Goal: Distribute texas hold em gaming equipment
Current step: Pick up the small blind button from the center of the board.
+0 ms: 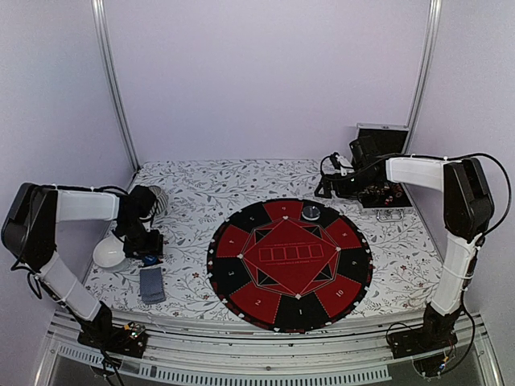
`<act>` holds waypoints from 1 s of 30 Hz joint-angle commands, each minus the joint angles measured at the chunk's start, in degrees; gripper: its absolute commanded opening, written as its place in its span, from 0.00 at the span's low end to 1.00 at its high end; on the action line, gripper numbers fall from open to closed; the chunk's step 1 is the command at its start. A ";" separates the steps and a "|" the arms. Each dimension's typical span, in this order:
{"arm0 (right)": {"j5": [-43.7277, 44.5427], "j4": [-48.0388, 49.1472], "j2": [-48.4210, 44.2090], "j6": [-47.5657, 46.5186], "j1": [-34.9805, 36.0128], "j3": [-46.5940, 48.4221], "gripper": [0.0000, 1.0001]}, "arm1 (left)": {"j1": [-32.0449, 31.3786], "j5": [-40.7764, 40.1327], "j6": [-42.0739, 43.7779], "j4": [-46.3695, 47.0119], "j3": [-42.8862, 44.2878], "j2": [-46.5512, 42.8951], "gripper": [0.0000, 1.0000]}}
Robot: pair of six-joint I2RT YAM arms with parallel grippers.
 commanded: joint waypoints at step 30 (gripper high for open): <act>-3.23 -0.67 -2.04 -0.41 -0.12 0.51 0.99 | -4.40 0.68 3.70 -0.48 4.27 -5.96 0.28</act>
